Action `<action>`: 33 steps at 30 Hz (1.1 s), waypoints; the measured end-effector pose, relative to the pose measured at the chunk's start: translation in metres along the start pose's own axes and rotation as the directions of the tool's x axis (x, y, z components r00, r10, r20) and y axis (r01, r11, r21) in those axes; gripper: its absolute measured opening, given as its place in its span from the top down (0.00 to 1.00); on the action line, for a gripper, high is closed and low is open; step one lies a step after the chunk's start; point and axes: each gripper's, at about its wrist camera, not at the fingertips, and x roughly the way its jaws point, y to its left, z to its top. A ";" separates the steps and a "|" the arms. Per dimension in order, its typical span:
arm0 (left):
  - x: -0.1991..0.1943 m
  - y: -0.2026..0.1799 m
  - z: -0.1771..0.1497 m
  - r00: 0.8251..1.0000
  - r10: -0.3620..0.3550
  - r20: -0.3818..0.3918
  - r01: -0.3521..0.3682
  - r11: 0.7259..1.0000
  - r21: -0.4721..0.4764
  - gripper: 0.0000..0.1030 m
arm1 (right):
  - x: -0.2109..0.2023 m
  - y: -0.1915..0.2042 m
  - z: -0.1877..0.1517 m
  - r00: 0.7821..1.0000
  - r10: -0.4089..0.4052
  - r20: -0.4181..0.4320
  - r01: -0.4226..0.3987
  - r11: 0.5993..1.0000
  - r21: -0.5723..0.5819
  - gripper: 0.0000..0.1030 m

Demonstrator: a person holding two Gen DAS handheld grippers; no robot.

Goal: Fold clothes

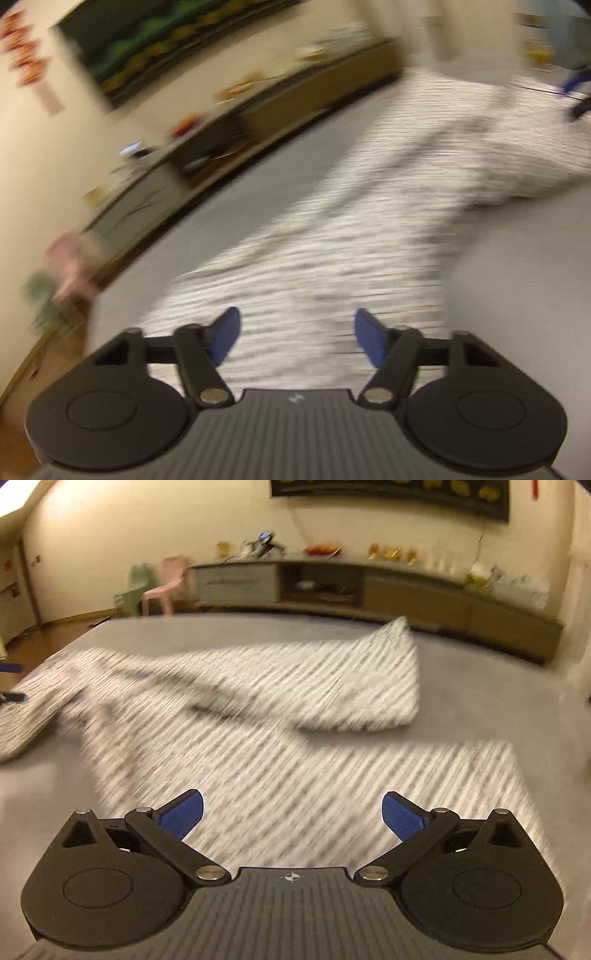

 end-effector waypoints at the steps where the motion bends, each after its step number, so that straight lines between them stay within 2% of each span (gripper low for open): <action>1: 0.004 -0.017 -0.002 1.000 0.004 -0.013 -0.003 0.999 0.048 0.27 | 0.004 0.004 -0.006 0.999 0.020 -0.026 -0.020 1.000 0.002 0.01; 2: 0.011 -0.029 -0.004 0.999 0.021 -0.033 -0.018 0.996 0.086 0.27 | 0.012 0.008 -0.013 0.998 0.017 -0.054 -0.018 1.000 -0.012 0.01; 3: 0.018 -0.039 -0.006 0.998 0.040 -0.053 -0.033 0.992 0.121 0.34 | 0.016 0.012 -0.017 0.997 0.006 -0.078 -0.009 0.999 -0.038 0.01; 5: 0.026 -0.041 -0.007 0.995 0.075 -0.068 -0.065 0.989 0.134 0.66 | 0.019 0.021 -0.024 0.996 -0.004 -0.093 -0.004 0.996 -0.086 0.03; 6: 0.028 -0.036 -0.007 0.993 0.078 -0.087 -0.068 0.991 0.113 0.96 | 0.018 0.023 -0.026 0.996 -0.002 -0.088 -0.007 0.995 -0.104 0.07; 7: 0.024 -0.029 -0.008 0.993 0.090 -0.079 -0.083 0.992 0.092 1.00 | 0.013 0.022 -0.024 0.997 0.003 -0.082 -0.011 0.995 -0.097 0.29; 8: 0.018 -0.022 -0.009 0.992 0.107 -0.064 -0.102 0.992 0.072 1.00 | 0.008 0.020 -0.022 0.997 -0.006 -0.075 0.000 0.996 -0.087 0.73; 9: 0.004 -0.015 -0.010 0.992 0.124 -0.038 -0.122 0.991 0.057 1.00 | 0.004 0.019 -0.019 0.998 -0.016 -0.068 0.011 0.997 -0.077 0.90; 10: -0.012 -0.007 -0.011 0.990 0.141 -0.010 -0.141 0.989 0.041 1.00 | 0.002 0.013 -0.018 0.998 -0.026 -0.063 0.022 0.998 -0.063 0.96; 13: -0.091 0.022 -0.033 0.982 0.127 0.139 -0.123 0.992 -0.039 1.00 | -0.009 -0.007 -0.018 0.997 -0.058 -0.040 0.057 0.998 -0.030 0.96; 14: -0.115 0.025 -0.048 0.978 0.088 0.187 -0.081 0.996 -0.045 1.00 | -0.014 -0.015 -0.019 0.998 -0.064 -0.029 0.064 0.998 -0.011 0.96; 16: -0.135 0.016 -0.079 0.983 -0.058 0.175 0.063 0.998 -0.025 0.99 | -0.021 -0.030 -0.023 0.996 -0.081 -0.039 0.082 0.997 0.011 0.96; 18: -0.129 -0.016 -0.109 0.985 -0.164 0.057 0.160 0.985 0.068 0.96 | -0.018 -0.041 -0.031 0.986 -0.148 -0.070 0.149 0.989 0.002 0.95; 19: -0.126 -0.021 -0.115 0.984 -0.174 0.028 0.172 0.982 0.081 0.96 | -0.016 -0.046 -0.033 0.982 -0.175 -0.073 0.176 0.984 0.010 0.95; 21: -0.121 -0.027 -0.121 0.984 -0.177 -0.011 0.177 0.980 0.091 0.94 | -0.014 -0.055 -0.034 0.977 -0.202 -0.068 0.206 0.977 0.055 0.91; 22: -0.119 -0.030 -0.124 0.984 -0.177 -0.031 0.180 0.979 0.096 0.92 | -0.017 -0.058 -0.032 0.977 -0.208 -0.048 0.212 0.974 0.086 0.81; 23: -0.122 -0.021 -0.122 0.984 -0.178 -0.003 0.178 0.982 0.060 0.90 | -0.019 -0.061 -0.029 0.976 -0.215 -0.027 0.216 0.969 0.117 0.58; 24: -0.127 -0.010 -0.119 0.984 -0.176 0.037 0.176 0.984 0.013 0.84 | -0.024 -0.063 -0.027 0.976 -0.216 0.001 0.214 0.966 0.149 0.46; 25: -0.130 0.005 -0.113 0.982 -0.173 0.079 0.176 0.984 -0.036 0.80 | -0.028 -0.065 -0.024 0.976 -0.215 0.031 0.206 0.962 0.179 0.30; 26: -0.133 0.017 -0.110 0.979 -0.165 0.117 0.175 0.981 -0.085 0.76 | -0.031 -0.067 -0.022 0.975 -0.214 0.057 0.198 0.958 0.205 0.25; 27: -0.135 0.027 -0.107 0.979 -0.151 0.139 0.168 0.978 -0.126 0.64 | -0.027 -0.069 -0.020 0.975 -0.216 0.057 0.199 0.956 0.217 0.25; 28: -0.130 0.033 -0.105 0.981 -0.135 0.139 0.156 0.975 -0.157 0.58 | -0.023 -0.072 -0.019 0.974 -0.218 0.057 0.200 0.953 0.229 0.25; 29: -0.123 0.039 -0.100 0.986 -0.116 0.119 0.136 0.975 -0.177 0.59 | -0.019 -0.074 -0.017 0.974 -0.221 0.055 0.202 0.950 0.239 0.25; 31: -0.103 0.046 -0.096 0.996 -0.084 0.032 0.089 0.975 -0.204 0.61 | -0.003 -0.077 -0.017 0.974 -0.226 0.016 0.216 0.949 0.228 0.26; 33: -0.076 0.053 -0.098 0.996 -0.043 -0.078 0.024 0.973 -0.231 0.61 | 0.007 -0.075 -0.019 0.968 -0.250 -0.010 0.247 0.952 0.179 0.26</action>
